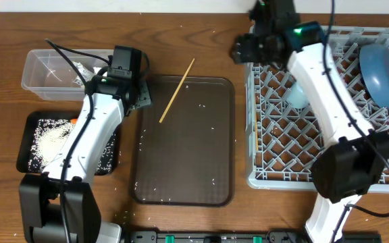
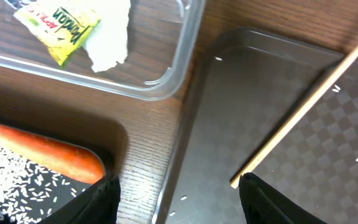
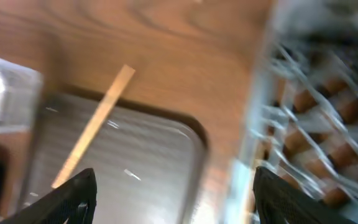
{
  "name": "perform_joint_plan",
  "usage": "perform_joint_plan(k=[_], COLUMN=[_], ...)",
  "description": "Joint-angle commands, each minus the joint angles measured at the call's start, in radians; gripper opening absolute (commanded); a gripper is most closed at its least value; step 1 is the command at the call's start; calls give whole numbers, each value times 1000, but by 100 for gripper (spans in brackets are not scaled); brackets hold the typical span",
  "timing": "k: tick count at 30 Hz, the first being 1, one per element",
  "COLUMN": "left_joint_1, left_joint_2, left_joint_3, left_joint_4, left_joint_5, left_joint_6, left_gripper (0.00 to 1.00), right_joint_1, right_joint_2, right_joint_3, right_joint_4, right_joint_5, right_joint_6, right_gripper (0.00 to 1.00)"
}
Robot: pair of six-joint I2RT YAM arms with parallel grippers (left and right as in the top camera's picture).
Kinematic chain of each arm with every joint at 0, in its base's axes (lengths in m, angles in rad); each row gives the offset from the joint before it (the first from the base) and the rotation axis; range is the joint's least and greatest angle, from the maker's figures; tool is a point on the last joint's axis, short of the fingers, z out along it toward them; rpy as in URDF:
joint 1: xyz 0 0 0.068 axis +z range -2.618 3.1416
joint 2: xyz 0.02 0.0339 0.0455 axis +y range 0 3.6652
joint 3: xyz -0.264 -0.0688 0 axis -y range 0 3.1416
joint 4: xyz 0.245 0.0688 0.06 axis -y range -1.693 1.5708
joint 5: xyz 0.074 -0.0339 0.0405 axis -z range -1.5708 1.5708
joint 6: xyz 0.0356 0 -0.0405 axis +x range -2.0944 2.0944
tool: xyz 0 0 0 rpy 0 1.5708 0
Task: Sort waste into correct bins and load items into the dishwasher rack
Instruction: 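Lower the chopstick into the rack and open the right gripper, then move the right gripper back to the second chopstick and grasp it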
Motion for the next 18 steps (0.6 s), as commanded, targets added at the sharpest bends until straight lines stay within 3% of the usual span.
perform_joint_plan(k=[1, 3, 4, 10, 18], left_joint_1=[47, 72, 84, 129, 129], left_joint_2=[-20, -23, -24, -25, -25], left_joint_3=[1, 1, 1, 1, 1], left_joint_4=[-13, -13, -13, -18, -21], left_joint_5=[-25, -14, -10, 8, -2], left_joint_6=[-8, -18, -25, -25, -20], left_gripper=[63, 63, 95, 97, 98], right_joint_1=[94, 130, 148, 204, 231], right_joint_2=[19, 45, 62, 188, 311], right_joint_3=[18, 18, 18, 18, 18], right_joint_4=[45, 85, 110, 281, 311], right_joint_5=[3, 38, 46, 43, 19], right_joint_6=[64, 90, 105, 208, 275], right_gripper=[73, 73, 72, 70, 67])
